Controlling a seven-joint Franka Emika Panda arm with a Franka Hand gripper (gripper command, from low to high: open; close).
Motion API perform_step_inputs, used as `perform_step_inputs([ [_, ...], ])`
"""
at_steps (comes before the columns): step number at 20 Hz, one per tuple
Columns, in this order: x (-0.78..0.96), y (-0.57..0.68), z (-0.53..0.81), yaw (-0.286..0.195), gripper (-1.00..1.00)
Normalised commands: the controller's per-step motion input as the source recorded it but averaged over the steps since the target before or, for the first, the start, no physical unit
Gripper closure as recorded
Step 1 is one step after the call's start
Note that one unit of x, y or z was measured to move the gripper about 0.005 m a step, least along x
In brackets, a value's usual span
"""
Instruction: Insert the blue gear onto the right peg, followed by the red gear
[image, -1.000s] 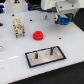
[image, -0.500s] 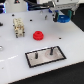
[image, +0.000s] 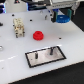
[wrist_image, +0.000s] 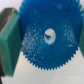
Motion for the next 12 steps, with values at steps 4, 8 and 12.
perform_step_inputs([
  [4, 0.77, -0.30, 0.35, 0.000, 1.00],
  [8, 0.79, -0.28, 0.31, 0.000, 1.00],
  [12, 0.81, -0.25, 0.25, 0.000, 1.00],
])
